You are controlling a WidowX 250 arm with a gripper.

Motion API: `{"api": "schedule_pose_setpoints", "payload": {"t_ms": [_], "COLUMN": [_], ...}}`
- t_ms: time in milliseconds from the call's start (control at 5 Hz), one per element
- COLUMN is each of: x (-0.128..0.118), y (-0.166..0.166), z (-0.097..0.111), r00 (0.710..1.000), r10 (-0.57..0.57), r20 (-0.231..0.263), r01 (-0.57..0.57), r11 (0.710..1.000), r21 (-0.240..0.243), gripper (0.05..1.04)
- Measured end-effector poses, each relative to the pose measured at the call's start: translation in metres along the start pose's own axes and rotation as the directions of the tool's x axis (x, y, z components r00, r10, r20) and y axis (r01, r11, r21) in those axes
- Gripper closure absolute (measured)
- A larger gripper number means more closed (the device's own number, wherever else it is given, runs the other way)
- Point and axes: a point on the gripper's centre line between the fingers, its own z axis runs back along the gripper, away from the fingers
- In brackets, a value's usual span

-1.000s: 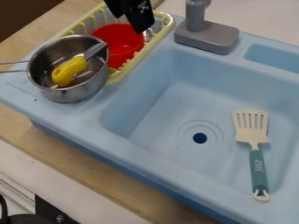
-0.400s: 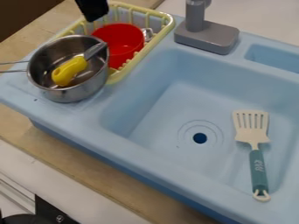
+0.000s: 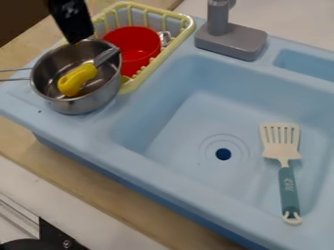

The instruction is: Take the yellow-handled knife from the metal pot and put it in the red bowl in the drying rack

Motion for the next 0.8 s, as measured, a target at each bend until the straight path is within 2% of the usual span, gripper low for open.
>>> {"api": "schedule_pose_setpoints", "payload": {"t_ms": [200,400,800], "x": [-0.008,-0.011,-0.014], "y": [0.001,0.000,0.003], "z": [-0.013,-0.023,-0.038], "r00": [1.000,1.000,1.000], "r10": [-0.013,-0.005,0.002], "r20": [-0.020,0.003,-0.030], "r01": [0.013,0.005,-0.002], "r11": [1.000,1.000,1.000], "r21": [0.012,0.007,0.002], "gripper": [0.084,0.084,0.084]}}
